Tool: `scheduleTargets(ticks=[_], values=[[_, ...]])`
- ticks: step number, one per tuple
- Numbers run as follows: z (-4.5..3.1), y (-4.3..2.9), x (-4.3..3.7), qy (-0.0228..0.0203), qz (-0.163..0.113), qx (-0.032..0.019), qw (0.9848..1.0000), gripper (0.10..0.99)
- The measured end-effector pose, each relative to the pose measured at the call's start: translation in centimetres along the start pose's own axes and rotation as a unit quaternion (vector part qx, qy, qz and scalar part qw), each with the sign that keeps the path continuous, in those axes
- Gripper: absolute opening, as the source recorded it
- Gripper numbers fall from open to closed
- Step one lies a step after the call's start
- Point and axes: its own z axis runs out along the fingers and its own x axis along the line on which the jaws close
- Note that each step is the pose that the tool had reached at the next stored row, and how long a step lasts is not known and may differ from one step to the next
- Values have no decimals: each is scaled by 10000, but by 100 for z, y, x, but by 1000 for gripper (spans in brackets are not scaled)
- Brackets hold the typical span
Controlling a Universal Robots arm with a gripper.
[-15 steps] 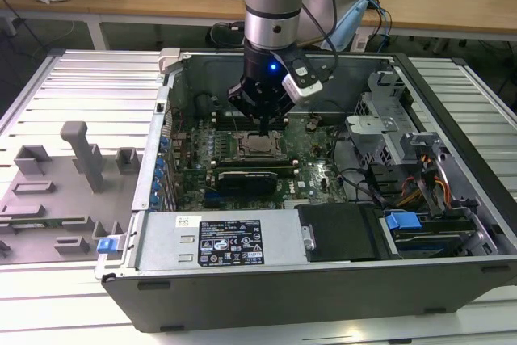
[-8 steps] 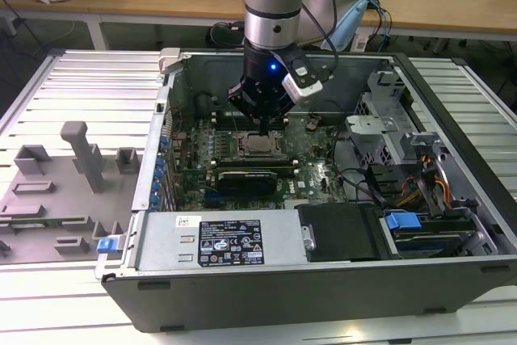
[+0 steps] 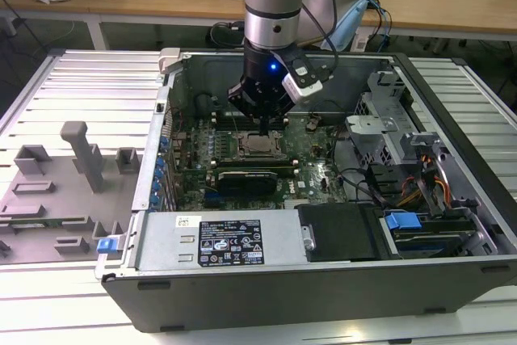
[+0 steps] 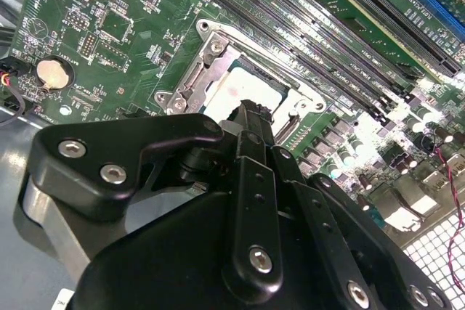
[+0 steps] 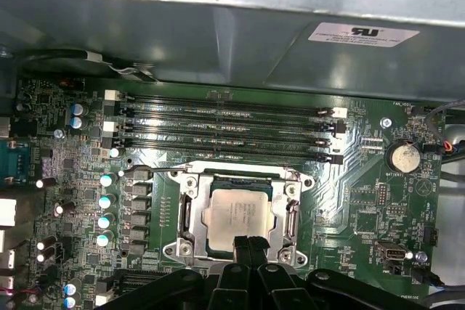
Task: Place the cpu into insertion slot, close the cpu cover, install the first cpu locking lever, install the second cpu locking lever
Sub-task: 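Install the first cpu locking lever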
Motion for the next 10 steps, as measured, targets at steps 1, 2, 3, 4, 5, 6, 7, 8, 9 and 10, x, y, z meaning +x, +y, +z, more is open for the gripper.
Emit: scheduleTargets(ticks=[1, 2, 3, 4, 5, 6, 7, 8, 9, 10], values=[[0, 0, 0, 0, 0, 0, 10000, 106], [-1, 2, 28, 1, 0, 0, 10000, 106], [-1, 4, 49, 0, 1, 0, 10000, 106], [-2, 5, 79, 0, 1, 0, 10000, 106], [-2, 7, 100, -1, 2, 0, 10000, 106], [-2, 9, 119, -1, 2, 0, 10000, 106], [-3, 10, 143, -2, 1, 0, 10000, 106], [-3, 12, 164, -2, 2, 0, 10000, 106], [-3, 14, 186, -3, 3, 0, 10000, 106], [-4, 16, 213, -3, 5, 0, 10000, 106]])
